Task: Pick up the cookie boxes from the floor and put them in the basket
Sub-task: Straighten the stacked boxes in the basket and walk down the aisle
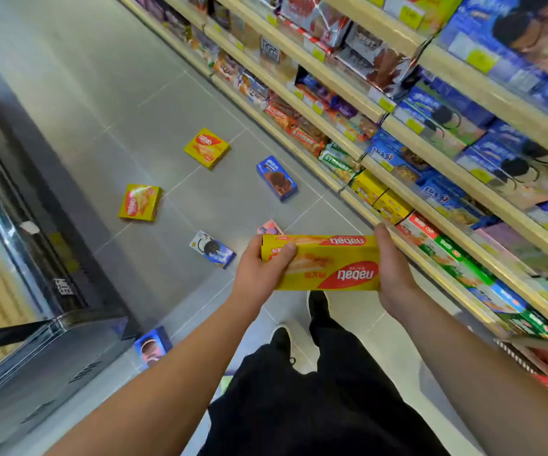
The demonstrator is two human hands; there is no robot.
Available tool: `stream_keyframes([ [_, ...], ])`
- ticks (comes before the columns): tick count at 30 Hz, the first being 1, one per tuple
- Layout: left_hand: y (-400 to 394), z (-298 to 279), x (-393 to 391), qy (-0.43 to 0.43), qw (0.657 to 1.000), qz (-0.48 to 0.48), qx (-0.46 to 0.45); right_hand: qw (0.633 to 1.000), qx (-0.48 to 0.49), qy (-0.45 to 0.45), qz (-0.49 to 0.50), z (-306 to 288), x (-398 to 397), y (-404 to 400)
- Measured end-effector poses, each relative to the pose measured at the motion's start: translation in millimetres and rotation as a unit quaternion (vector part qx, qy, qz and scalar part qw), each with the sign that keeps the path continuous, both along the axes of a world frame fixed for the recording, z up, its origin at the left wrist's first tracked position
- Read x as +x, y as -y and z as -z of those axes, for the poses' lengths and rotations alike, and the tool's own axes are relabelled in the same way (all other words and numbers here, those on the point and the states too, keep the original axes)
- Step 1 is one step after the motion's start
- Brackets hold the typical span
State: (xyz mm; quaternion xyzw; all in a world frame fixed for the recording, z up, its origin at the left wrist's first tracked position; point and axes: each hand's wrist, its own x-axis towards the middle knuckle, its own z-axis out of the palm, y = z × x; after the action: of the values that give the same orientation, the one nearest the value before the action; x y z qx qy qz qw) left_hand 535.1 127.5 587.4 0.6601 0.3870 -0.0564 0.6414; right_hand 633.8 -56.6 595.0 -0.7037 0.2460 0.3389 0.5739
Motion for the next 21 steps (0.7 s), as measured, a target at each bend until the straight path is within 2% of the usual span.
stream_keyframes([
  [3,11.5,-10.8,5.4,0.027,0.998,0.055,-0.013,0.993,-0.031,0.109,0.029,-19.4,-30.4,20.7],
  [6,38.9,-23.2,10.4,0.057,0.992,0.116,-0.01,0.98,-0.053,0.17,0.088,-35.7,-66.0,52.0],
  [10,84.7,-43.0,14.0,0.096,0.977,0.186,-0.026,0.954,-0.06,0.204,0.212,-52.2,-98.6,90.6],
  [14,150.8,-70.0,26.2,0.118,0.948,0.296,-0.016,0.908,-0.053,0.245,0.335,-75.5,-126.5,150.8],
  [19,238.6,-94.7,22.7,0.151,0.919,0.365,-0.02,0.863,-0.094,0.284,0.407,-89.8,-162.7,225.5],
  [21,280.2,-97.4,16.3,0.167,0.905,0.392,-0.011,0.842,-0.06,0.291,0.449,-97.2,-179.4,260.8],
])
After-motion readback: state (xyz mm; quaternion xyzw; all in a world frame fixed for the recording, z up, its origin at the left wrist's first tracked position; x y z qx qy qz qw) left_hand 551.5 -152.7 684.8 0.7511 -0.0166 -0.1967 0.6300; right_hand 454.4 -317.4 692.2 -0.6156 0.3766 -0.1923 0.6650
